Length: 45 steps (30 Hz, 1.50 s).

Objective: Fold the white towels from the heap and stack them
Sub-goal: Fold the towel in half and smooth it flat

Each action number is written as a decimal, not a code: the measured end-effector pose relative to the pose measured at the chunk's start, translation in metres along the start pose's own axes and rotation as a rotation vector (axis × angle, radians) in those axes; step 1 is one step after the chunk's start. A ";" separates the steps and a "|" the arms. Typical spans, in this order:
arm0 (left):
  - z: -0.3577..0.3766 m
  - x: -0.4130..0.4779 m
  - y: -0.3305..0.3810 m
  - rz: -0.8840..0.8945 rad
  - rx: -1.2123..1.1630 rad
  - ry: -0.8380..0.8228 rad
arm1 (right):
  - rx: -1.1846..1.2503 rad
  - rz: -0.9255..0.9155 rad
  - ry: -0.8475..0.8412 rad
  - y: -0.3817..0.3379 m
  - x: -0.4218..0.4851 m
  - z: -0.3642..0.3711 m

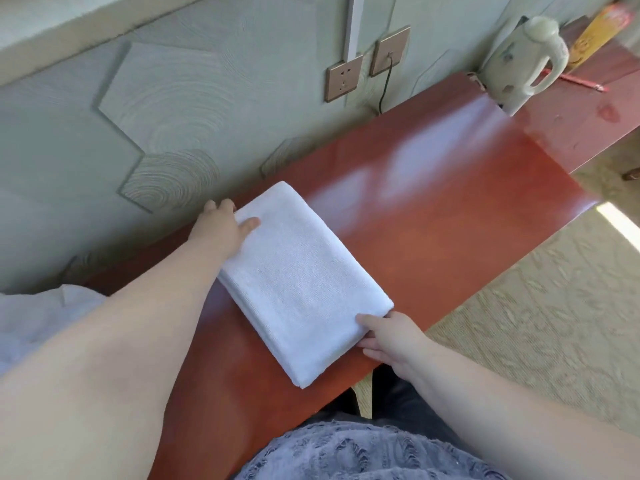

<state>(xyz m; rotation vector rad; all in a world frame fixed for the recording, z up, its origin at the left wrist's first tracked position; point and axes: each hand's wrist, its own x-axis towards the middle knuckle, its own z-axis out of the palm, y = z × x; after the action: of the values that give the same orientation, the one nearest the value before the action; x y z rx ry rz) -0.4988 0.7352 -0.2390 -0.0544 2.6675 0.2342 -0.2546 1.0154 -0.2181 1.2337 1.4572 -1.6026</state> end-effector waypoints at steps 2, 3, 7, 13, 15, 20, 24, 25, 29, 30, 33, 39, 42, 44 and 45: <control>0.005 -0.015 -0.016 -0.075 -0.082 0.005 | 0.001 -0.069 0.090 -0.015 0.014 -0.003; 0.009 -0.021 -0.023 -0.121 -0.126 0.001 | -0.009 -0.120 0.129 -0.027 0.020 -0.007; 0.024 -0.046 -0.034 -0.234 -0.211 -0.083 | -0.140 -0.313 0.272 -0.081 0.047 -0.029; 0.047 -0.078 -0.019 -0.328 -0.350 0.017 | -0.354 -0.235 0.196 -0.103 0.061 -0.031; 0.047 -0.082 -0.005 -0.395 -0.452 0.037 | -0.244 -0.208 0.115 -0.110 0.068 -0.035; 0.044 -0.083 0.032 -0.412 -0.538 0.008 | -0.228 -0.303 0.087 -0.160 0.088 -0.071; 0.051 -0.076 0.089 -0.432 -0.761 -0.030 | -0.248 -0.372 0.078 -0.217 0.104 -0.124; 0.053 -0.073 0.109 -0.444 -0.773 -0.007 | -0.257 -0.387 0.080 -0.231 0.109 -0.141; 0.056 -0.052 0.190 -0.516 -0.838 0.052 | -0.374 -0.457 0.082 -0.297 0.132 -0.205; 0.057 -0.044 0.212 -0.523 -0.882 0.046 | -0.411 -0.474 0.084 -0.316 0.138 -0.221; 0.056 -0.015 0.275 -0.518 -0.905 0.038 | -0.480 -0.524 0.121 -0.372 0.159 -0.265; 0.045 0.039 0.373 -0.524 -1.067 0.078 | -0.581 -0.566 0.090 -0.449 0.195 -0.327; 0.038 0.055 0.391 -0.620 -1.205 0.109 | -0.699 -0.575 0.028 -0.463 0.211 -0.346; 0.035 0.060 0.395 -0.645 -1.270 0.117 | -0.701 -0.614 0.010 -0.466 0.219 -0.351; 0.035 0.061 0.397 -0.637 -1.298 0.121 | -0.694 -0.633 0.012 -0.466 0.222 -0.352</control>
<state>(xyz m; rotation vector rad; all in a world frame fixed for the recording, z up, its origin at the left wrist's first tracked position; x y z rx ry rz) -0.5687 1.1319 -0.2355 -1.2727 1.9789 1.6583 -0.6801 1.4724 -0.2296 0.3984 2.2920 -1.2311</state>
